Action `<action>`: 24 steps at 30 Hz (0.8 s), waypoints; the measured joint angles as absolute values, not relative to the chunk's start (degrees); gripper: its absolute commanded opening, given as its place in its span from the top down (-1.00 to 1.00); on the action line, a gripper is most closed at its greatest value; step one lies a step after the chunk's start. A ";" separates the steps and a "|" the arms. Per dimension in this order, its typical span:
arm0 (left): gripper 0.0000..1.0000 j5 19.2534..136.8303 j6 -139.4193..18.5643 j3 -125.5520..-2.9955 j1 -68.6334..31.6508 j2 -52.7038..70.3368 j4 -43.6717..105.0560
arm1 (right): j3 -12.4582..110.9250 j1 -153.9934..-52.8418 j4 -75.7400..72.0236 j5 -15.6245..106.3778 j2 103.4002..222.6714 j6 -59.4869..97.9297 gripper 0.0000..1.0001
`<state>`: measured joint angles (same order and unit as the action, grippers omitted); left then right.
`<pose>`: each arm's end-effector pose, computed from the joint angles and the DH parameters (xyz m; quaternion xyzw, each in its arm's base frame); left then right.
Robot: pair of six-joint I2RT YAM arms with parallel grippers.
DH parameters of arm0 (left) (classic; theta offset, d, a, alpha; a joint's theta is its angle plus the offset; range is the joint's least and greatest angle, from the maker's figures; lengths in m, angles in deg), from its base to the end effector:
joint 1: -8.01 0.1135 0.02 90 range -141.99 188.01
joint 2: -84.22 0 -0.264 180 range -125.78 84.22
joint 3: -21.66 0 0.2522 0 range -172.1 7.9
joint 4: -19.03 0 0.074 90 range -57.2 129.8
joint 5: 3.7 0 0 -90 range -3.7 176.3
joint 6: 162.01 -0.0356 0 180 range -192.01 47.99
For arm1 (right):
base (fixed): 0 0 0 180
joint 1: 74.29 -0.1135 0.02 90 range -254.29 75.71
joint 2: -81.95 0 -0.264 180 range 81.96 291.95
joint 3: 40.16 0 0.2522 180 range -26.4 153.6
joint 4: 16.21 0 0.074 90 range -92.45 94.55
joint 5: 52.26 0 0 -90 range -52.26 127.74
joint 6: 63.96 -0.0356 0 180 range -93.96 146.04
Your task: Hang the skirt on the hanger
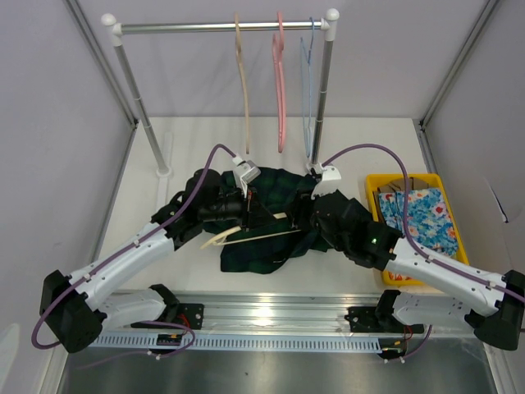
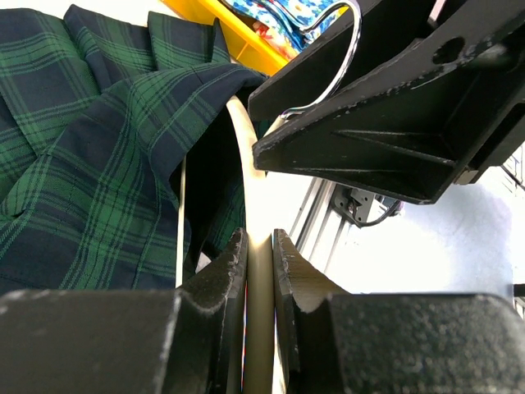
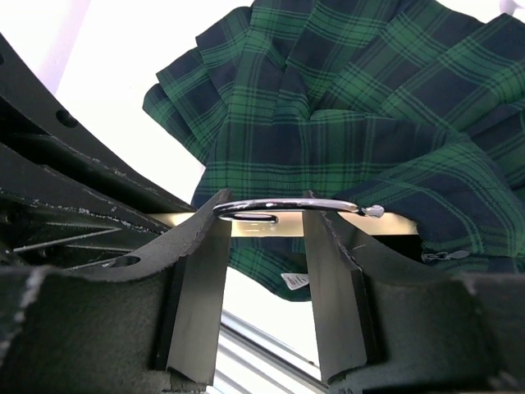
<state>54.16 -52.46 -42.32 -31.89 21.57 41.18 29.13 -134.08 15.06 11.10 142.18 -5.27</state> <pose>0.1783 -0.1737 0.3168 0.2944 0.7509 -0.4684 0.3607 0.1325 0.1959 0.3424 -0.0742 0.8145 0.2535 0.5165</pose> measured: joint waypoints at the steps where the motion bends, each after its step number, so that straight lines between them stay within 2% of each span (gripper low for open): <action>1: 1.00 54.16 -52.43 -42.34 -31.89 21.55 41.11 | 29.04 -134.08 14.91 11.04 142.31 -5.47 0.14; 8: 1.00 54.18 -52.19 -42.34 -31.89 20.87 40.87 | 28.43 -134.65 14.26 9.53 143.17 -6.39 0.24; 12: 1.00 54.21 -51.91 -42.34 -31.91 20.32 40.68 | 27.82 -135.00 14.12 8.55 143.56 -6.78 0.38; 18: 1.00 54.67 -51.52 -42.34 -31.96 19.97 40.54 | 27.79 -135.15 14.56 7.06 144.21 -6.52 0.87; 21: 1.00 55.01 -51.45 -42.34 -31.98 19.95 40.57 | 27.79 -135.20 14.65 6.53 144.26 -6.67 1.00; 23: 0.83 55.34 -51.49 -42.34 -32.07 19.95 40.70 | 27.79 -135.22 14.72 6.43 144.26 -6.72 1.00; 24: 0.68 55.71 -51.47 -42.34 -32.13 19.97 40.81 | 27.79 -135.22 14.78 6.34 144.26 -6.74 1.00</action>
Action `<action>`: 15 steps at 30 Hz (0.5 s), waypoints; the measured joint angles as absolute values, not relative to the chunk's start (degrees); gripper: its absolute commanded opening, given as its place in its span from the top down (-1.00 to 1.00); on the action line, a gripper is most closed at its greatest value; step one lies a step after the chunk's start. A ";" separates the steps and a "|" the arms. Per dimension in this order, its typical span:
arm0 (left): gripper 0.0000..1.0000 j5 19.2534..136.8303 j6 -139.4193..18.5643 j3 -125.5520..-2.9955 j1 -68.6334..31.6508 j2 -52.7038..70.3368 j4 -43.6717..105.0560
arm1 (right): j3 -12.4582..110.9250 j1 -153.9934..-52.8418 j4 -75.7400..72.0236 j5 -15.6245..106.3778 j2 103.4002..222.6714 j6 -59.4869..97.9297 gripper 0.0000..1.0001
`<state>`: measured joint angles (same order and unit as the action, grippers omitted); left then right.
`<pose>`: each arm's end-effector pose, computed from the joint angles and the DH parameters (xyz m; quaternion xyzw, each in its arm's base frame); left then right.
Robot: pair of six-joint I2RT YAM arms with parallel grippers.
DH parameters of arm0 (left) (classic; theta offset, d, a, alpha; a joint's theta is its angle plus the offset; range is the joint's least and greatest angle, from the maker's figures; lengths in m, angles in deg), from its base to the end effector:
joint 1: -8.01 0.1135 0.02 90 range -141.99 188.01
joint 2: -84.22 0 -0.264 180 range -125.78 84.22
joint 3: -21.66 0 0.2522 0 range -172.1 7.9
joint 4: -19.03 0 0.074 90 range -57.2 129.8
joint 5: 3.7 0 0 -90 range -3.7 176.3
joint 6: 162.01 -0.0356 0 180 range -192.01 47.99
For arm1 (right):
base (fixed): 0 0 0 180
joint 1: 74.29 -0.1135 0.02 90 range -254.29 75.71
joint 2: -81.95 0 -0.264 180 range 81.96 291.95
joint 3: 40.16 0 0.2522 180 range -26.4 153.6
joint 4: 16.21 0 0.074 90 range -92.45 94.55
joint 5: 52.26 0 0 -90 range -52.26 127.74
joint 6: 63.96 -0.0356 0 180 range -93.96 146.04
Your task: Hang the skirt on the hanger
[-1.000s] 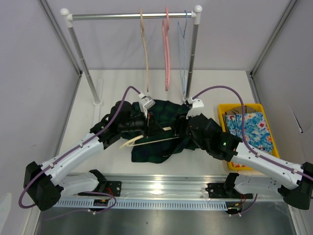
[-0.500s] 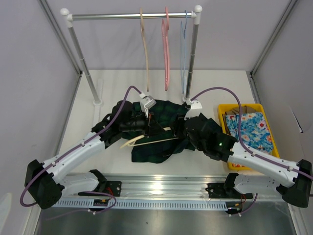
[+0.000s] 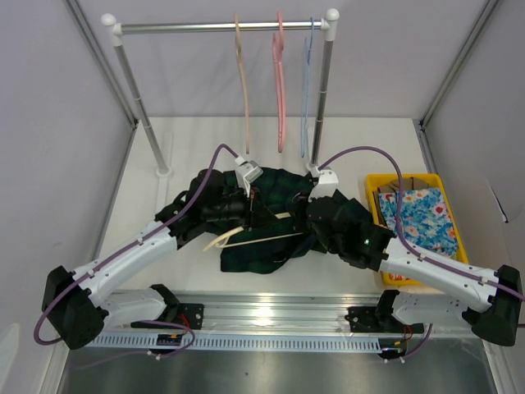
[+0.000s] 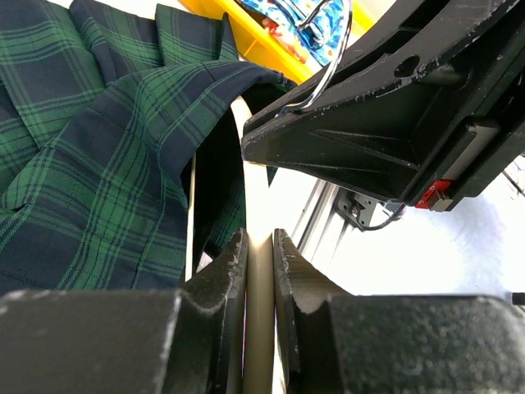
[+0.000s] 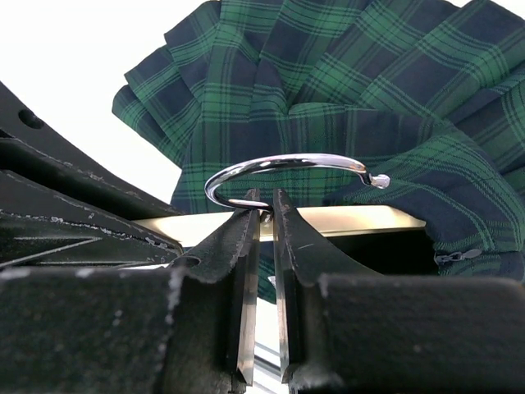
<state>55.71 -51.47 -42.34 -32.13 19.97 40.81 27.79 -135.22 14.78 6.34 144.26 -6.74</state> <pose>0.1829 -0.1779 0.3109 0.2814 0.7630 -0.4611 0.3548 0.1341 0.2031 0.3274 -0.0575 0.8243 0.2192 0.5189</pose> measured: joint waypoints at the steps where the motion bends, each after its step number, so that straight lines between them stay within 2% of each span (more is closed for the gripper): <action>1: 0.44 56.22 -51.52 -42.36 -32.22 20.04 40.98 | 27.79 -135.24 14.82 6.27 144.26 -6.76 1.00; 2: 0.37 56.85 -51.65 -42.36 -32.37 20.17 41.20 | 27.71 -135.26 14.85 6.21 144.26 -6.78 1.00; 3: 0.12 57.86 -51.78 -42.36 -32.59 20.43 41.77 | 27.60 -135.30 14.91 5.94 144.26 -6.78 1.00; 4: -0.03 58.95 -52.22 -42.36 -32.59 20.89 42.62 | 27.47 -135.30 15.13 5.75 144.21 -6.83 1.00; 6: -0.22 61.77 -52.65 -42.36 -32.59 22.40 44.68 | 27.14 -135.30 15.70 5.25 144.13 -6.98 1.00; 11: -0.33 70.07 -52.50 -42.56 -32.42 28.08 48.81 | 26.64 -135.22 16.84 5.05 143.47 -7.02 1.00; 15: -0.25 80.13 -50.84 -43.81 -31.52 32.24 53.94 | 26.07 -134.76 17.60 4.76 141.88 -7.88 1.00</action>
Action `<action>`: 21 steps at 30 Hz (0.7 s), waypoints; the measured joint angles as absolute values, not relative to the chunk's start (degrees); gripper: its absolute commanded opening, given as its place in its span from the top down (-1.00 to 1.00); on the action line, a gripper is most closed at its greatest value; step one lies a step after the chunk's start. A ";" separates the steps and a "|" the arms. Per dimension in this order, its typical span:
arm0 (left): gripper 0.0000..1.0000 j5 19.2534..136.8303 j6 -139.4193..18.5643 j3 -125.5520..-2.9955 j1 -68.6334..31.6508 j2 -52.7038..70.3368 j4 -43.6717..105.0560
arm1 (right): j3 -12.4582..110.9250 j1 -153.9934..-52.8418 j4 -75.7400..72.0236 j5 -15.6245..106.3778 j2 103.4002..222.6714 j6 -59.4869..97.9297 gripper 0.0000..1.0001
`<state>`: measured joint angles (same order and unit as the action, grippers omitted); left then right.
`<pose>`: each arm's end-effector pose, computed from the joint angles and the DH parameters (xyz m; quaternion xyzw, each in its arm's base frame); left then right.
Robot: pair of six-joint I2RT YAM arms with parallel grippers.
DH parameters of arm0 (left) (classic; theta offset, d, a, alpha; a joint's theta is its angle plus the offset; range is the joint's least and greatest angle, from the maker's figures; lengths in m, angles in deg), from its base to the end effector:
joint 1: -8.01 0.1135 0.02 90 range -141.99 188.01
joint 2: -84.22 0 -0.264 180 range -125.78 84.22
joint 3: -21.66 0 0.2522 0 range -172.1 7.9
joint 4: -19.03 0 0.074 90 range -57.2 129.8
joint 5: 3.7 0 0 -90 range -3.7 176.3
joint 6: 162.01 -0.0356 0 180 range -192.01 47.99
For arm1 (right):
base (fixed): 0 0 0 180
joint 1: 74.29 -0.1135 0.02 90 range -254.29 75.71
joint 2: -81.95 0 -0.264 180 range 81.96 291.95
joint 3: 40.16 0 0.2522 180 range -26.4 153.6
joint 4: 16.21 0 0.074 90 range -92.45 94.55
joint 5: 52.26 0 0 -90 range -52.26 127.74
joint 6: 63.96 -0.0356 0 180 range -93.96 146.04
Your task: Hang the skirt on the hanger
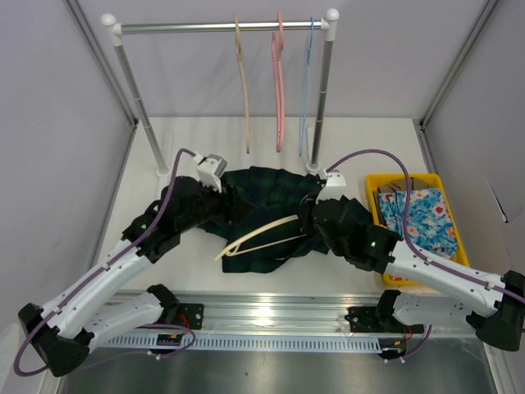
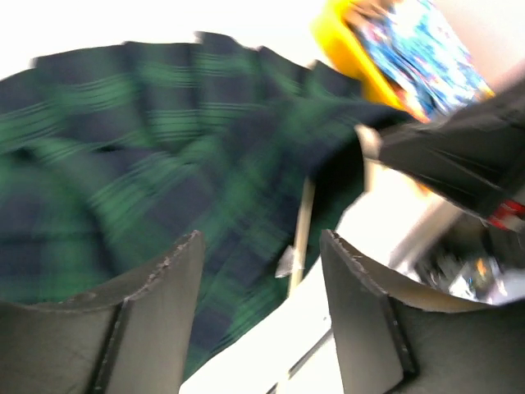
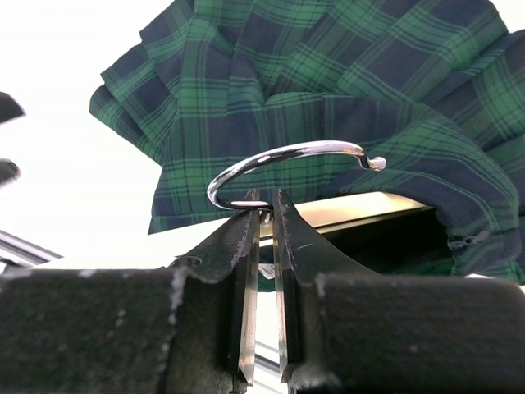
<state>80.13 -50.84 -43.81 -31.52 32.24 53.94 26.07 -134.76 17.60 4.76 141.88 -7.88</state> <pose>0.1553 -0.1331 0.3404 0.1615 0.8096 -0.3226 0.4630 0.1305 0.1910 0.3217 -0.0449 0.8317 0.2000 0.5160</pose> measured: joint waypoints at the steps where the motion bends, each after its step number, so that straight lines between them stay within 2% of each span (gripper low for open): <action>1: -0.24 82.42 -50.03 -44.09 -31.02 33.09 55.41 | 26.05 -134.43 17.95 4.76 141.50 -8.16 1.00; 9: -0.15 94.12 -39.98 -36.70 -27.78 46.40 60.57 | 26.48 -130.21 19.39 6.01 141.37 -10.85 1.00; 14: 0.00 94.23 -34.07 -28.16 -27.70 50.25 59.97 | 29.50 -127.00 20.49 7.58 144.24 -12.31 1.00; 21: 0.03 92.06 -28.46 -15.17 -27.78 54.36 58.29 | 35.53 -122.61 23.00 9.99 150.20 -13.43 1.00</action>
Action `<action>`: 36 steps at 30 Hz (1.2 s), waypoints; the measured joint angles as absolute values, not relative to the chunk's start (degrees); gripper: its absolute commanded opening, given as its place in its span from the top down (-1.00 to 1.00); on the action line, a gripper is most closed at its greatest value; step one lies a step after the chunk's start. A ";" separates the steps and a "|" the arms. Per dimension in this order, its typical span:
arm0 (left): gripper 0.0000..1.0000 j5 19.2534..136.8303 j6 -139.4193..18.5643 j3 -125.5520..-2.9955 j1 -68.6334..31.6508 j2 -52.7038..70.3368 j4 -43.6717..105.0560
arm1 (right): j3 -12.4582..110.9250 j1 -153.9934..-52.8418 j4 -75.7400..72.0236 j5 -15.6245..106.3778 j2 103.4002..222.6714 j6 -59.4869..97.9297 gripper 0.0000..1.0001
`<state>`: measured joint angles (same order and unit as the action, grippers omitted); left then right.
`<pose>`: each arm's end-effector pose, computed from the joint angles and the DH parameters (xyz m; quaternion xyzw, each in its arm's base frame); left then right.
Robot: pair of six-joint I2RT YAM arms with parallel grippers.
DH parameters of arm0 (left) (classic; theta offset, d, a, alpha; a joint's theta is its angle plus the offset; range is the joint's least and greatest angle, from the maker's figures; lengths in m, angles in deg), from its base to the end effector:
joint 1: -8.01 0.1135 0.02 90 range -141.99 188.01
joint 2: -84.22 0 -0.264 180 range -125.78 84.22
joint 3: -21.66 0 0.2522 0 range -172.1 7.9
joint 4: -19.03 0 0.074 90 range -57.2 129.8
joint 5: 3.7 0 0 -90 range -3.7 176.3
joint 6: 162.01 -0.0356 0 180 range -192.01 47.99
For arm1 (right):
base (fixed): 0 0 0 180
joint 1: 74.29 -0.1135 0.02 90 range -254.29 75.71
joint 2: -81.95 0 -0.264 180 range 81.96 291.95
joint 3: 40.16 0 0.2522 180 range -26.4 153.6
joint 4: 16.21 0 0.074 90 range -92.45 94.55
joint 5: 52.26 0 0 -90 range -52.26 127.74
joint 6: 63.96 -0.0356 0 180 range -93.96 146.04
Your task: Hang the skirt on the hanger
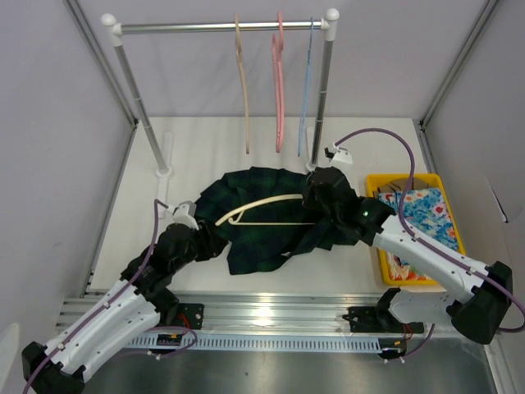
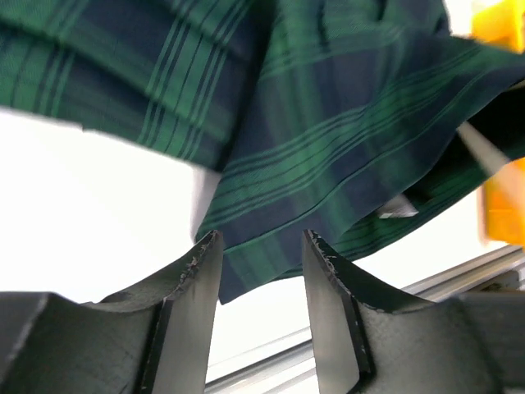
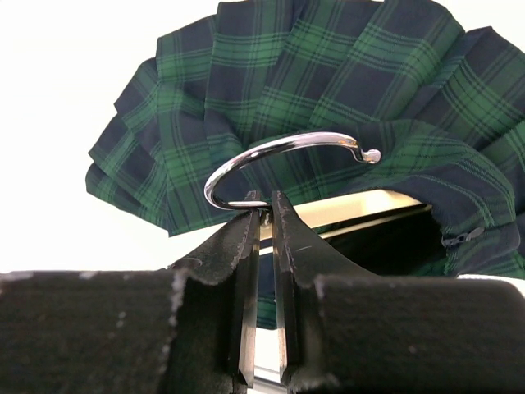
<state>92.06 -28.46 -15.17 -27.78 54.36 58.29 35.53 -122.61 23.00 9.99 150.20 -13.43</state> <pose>0.1107 -0.0754 0.2171 -0.0834 0.8711 -0.2738 0.3991 0.1866 0.1846 0.3358 0.0509 0.8546 0.1765 0.4857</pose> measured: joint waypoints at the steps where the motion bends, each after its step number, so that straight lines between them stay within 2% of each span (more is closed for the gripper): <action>1: 0.03 91.87 -28.28 -13.95 -27.91 54.86 57.96 | 36.25 -122.04 23.15 10.40 150.95 -13.54 1.00; 10: -0.06 90.69 -26.97 -6.04 -32.11 56.56 51.87 | 39.47 -118.91 23.83 13.27 154.57 -14.48 1.00; 17: -0.17 95.28 -28.02 -5.99 -40.26 51.08 49.46 | 39.73 -118.28 23.81 14.25 154.97 -14.48 1.00; 26: -0.26 108.50 -28.81 -11.37 -54.58 39.54 52.00 | 39.73 -117.62 23.79 15.30 154.99 -14.45 1.00; 36: -0.27 115.38 -32.00 -16.27 -60.72 31.14 52.89 | 39.73 -117.38 23.76 16.22 154.99 -14.43 1.00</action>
